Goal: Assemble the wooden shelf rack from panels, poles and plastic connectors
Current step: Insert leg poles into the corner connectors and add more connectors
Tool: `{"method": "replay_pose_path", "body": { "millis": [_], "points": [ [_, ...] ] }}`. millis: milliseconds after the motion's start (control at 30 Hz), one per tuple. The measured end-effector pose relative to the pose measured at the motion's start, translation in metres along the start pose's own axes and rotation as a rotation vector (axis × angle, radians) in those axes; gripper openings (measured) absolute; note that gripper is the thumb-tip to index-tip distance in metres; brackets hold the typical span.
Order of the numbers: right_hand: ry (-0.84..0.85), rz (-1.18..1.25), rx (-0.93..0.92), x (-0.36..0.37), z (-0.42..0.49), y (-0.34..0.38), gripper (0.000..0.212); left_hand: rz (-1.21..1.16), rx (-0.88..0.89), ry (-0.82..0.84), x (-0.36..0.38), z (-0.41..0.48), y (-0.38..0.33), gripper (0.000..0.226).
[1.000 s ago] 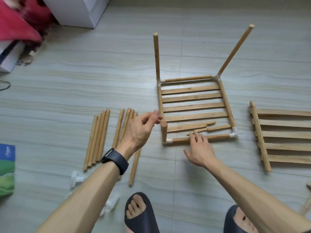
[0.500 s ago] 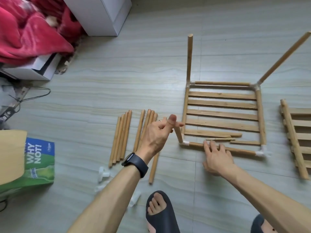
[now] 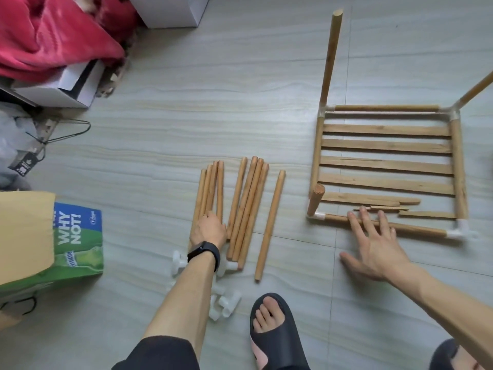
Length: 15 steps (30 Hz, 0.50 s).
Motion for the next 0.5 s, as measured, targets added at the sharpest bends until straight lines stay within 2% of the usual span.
{"method": "replay_pose_path", "body": {
  "millis": [100, 200, 267, 333, 400, 500],
  "points": [
    [0.015, -0.001, -0.009, -0.001, 0.003, -0.002, 0.104, -0.008, -0.030, 0.038, 0.009, -0.001, -0.001, 0.025],
    [0.035, 0.031, -0.017, -0.004, 0.002, -0.006, 0.105, -0.173, -0.071, 0.070, 0.004, -0.004, -0.004, 0.022],
    [0.065, 0.095, -0.029, -0.011, 0.003, -0.007, 0.103, -0.304, -0.013, 0.045, -0.017, -0.008, -0.011, 0.021],
    [0.088, 0.205, -0.019, -0.025, -0.004, -0.012, 0.098, -0.438, 0.159, 0.001, -0.051, -0.022, -0.033, 0.016],
    [0.042, 0.419, 0.006, -0.045, -0.017, -0.021, 0.089, -0.524, 0.372, -0.050, -0.094, -0.045, -0.067, 0.016],
    [-0.227, 0.830, 0.020, -0.080, -0.058, -0.039, 0.073, -0.577, 0.670, -0.062, -0.153, -0.099, -0.129, 0.012]
  ]
}}
Point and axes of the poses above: each hand's wrist, its own z-axis towards the middle knuckle, its own x-axis out of the palm, y = z × x, the point moved 4 cm from there along z, towards the middle knuckle, and after that the axes turned 13 degrees about -z, right-handed, at the moved point
